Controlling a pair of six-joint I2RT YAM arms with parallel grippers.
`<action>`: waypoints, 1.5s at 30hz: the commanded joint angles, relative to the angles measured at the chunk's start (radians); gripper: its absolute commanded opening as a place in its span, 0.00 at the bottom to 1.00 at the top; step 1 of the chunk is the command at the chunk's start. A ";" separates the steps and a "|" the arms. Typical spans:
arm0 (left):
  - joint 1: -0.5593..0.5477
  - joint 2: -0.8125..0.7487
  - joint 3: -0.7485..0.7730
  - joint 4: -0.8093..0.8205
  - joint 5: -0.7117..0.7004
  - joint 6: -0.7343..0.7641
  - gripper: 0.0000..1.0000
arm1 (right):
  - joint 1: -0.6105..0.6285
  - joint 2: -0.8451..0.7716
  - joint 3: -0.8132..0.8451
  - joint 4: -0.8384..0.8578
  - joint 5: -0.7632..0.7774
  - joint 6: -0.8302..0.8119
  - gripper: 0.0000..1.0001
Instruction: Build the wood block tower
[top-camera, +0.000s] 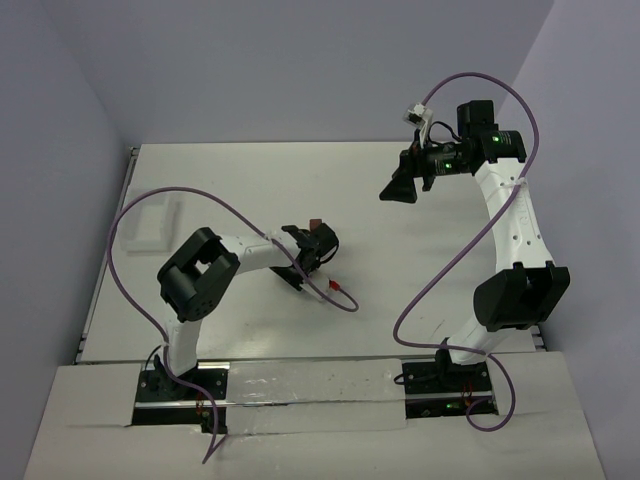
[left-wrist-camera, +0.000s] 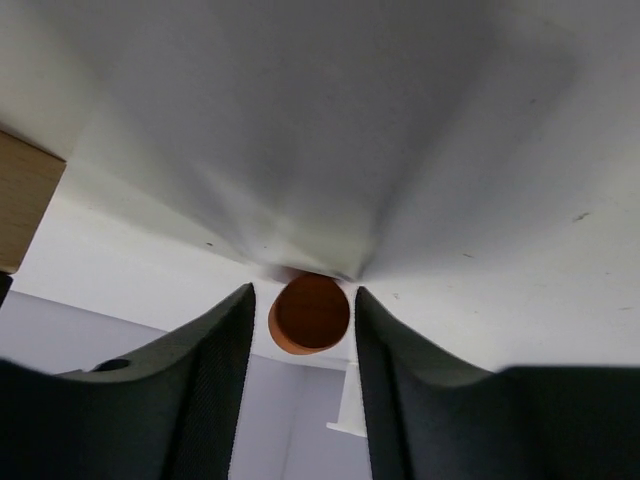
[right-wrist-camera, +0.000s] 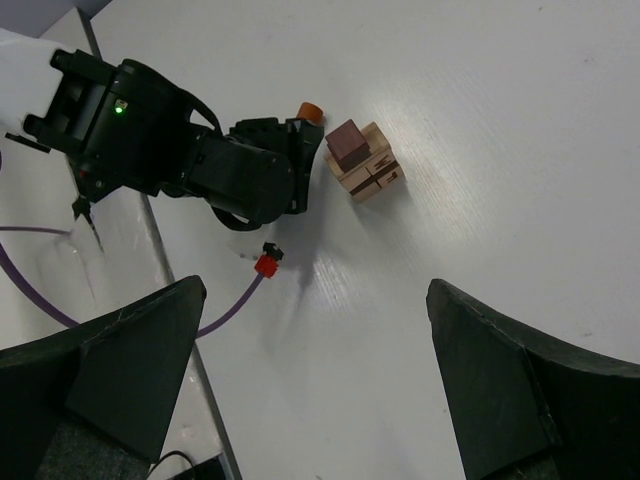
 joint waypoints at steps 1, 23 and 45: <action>-0.005 -0.003 -0.005 0.026 -0.017 0.008 0.41 | -0.006 -0.021 0.001 -0.016 -0.023 -0.017 1.00; -0.028 -0.251 0.131 -0.243 0.282 -0.288 0.81 | -0.004 -0.019 0.032 -0.079 -0.051 -0.052 1.00; 0.609 -0.125 0.556 -0.307 0.823 -1.259 0.99 | -0.004 -0.022 -0.003 -0.039 -0.036 -0.001 1.00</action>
